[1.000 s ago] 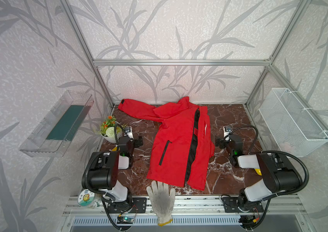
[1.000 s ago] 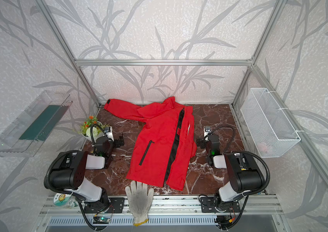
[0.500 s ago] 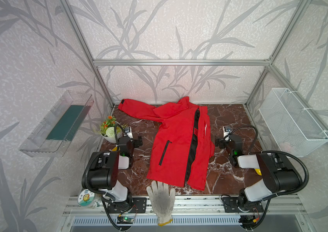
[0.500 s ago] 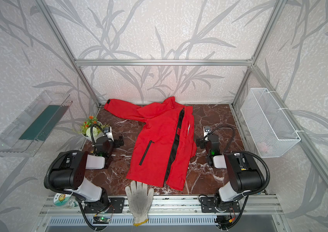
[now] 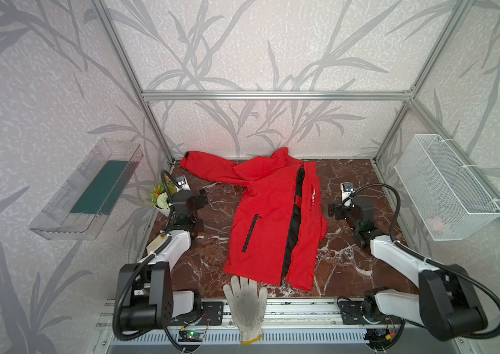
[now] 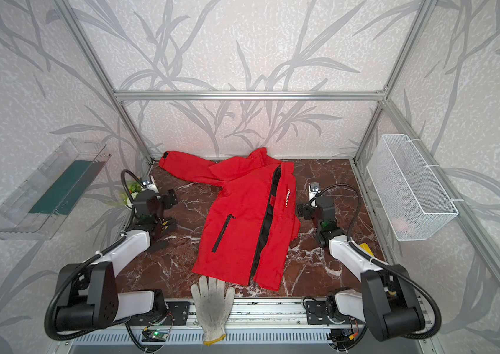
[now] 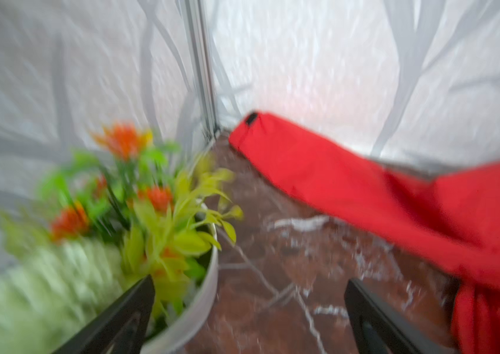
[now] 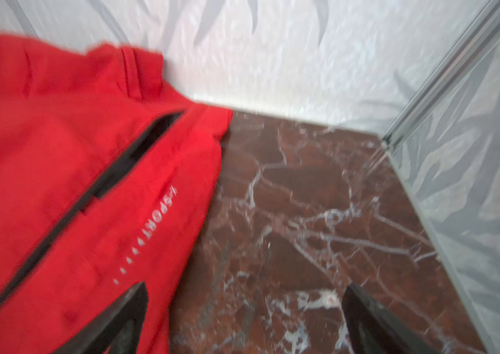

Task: Zip up the jacket
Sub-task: 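Reach both grippers to the jacket's two front hem edges nearest the robot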

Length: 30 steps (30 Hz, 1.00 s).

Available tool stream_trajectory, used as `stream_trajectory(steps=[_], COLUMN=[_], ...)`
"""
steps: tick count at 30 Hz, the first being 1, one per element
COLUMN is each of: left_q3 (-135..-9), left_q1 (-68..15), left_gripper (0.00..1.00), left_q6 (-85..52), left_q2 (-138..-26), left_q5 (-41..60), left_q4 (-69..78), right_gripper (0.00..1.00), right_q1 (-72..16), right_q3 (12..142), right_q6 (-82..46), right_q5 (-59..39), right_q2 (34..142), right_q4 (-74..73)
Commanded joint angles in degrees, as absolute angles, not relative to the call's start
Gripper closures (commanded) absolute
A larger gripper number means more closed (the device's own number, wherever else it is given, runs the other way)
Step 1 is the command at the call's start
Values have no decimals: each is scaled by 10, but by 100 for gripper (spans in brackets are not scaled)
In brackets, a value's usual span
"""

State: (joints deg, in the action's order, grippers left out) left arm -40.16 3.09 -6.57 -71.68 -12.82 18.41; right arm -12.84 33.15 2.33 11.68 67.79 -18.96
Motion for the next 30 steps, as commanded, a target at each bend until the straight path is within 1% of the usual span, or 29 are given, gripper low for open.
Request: stream_trajectory(steps=[1,3,5,7,10,12,16,19,22,27,30], left_q3=[-503,-545,-549,-537,-513,-497,-477,-439,-407,-366,-347], left_q1=[23,15,-2,-47,-137,-189,-288,-351,-404,-460,-473], left_gripper=[1,3,3,3,3,3,3,3,3,3,3], left_q6=[-117,-154,-191,-234,-296,-349,-444,-492,-544,-612,-636], left_q2=[-681,-669,-646,-617,-583,-569,-554,-539,-531,-532,-522], left_q5=[-149,-120,-72,-46,-54,-53,-57,-40,-46,-8,8], left_q4=[-150,-265,-321,-357,-389,-401,-452,-456,-446,-401,-386], right_gripper=[1,1,1,1,1,1,1,1,1,1,1], right_q1=[-140,-141,-144,-155,-191,-241,-340,-378,-406,-443,-470], right_q3=[370,395,419,438,441,434,433,423,402,379,378], right_q6=[-67,-122,-187,-257,-360,-418,-474,-504,-531,-574,-582], right_q5=[210,193,142,69,-55,-95,-115,-130,-130,-152,-143], right_q2=[616,589,574,574,589,602,628,637,635,641,648], right_q4=[7,80,139,191,223,221,233,229,208,168,166])
